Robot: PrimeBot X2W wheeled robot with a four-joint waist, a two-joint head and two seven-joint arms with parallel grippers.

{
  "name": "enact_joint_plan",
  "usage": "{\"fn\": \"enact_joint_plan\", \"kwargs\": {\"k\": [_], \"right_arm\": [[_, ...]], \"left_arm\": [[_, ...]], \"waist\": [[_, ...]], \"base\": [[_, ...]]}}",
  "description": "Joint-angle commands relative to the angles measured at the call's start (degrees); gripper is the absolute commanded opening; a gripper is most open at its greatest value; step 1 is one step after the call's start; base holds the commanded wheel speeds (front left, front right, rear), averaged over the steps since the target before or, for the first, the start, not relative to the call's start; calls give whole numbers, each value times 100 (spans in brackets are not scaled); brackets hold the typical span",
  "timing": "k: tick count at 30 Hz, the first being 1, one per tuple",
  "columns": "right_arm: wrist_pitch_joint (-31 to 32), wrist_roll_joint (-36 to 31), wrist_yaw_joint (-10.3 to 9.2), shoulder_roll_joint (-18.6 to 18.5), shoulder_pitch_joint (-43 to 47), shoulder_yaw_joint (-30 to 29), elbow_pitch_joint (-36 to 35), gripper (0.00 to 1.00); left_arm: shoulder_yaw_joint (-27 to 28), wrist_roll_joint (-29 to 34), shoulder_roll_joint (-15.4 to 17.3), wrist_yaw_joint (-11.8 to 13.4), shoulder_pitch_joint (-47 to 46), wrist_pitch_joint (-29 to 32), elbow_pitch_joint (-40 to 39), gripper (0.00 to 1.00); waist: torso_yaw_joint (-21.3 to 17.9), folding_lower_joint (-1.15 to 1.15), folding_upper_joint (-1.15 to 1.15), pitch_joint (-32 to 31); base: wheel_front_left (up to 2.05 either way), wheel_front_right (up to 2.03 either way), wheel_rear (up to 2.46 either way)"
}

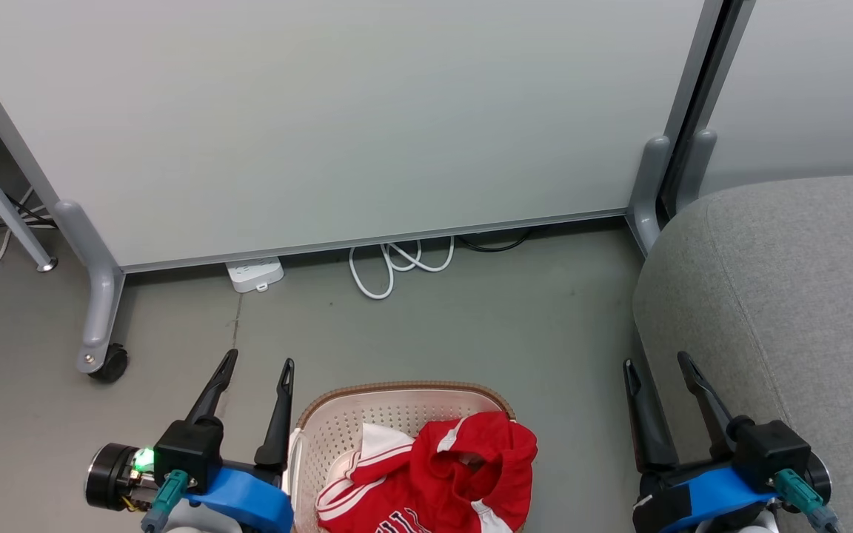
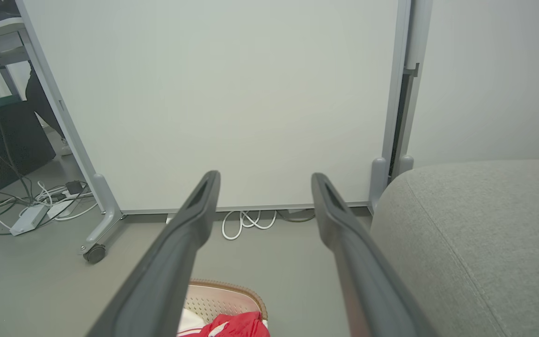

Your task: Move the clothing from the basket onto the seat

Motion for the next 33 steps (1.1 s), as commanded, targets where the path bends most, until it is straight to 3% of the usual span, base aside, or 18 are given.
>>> {"fn": "enact_joint_plan", "kwargs": {"k": [1,18,25,33], "right_arm": [[-8,-24,-2,-25,-29,-4,20,100],[-7,34,-2,-24,-79,-8,112,100],[-7,32,-2,-25,-168,-33,76,100],[-7,-84,-2,-23,-477,-42,-9,100]], "left_arm": [[38,28,3,-14,-42,-25,12,100],[53,27,-37,-91,-62,-23,108,100],[-245,40,-71,-240,-283,-22,278,100],[-760,80,-21,-396,-884,-21,807,100]], "waist": [[2,0,0,-2],[-9,0,0,32],[-92,0,0,205],[-446,0,0,715]], "base": [[0,0,0],[0,0,0],[0,0,0],[0,0,0]]}}
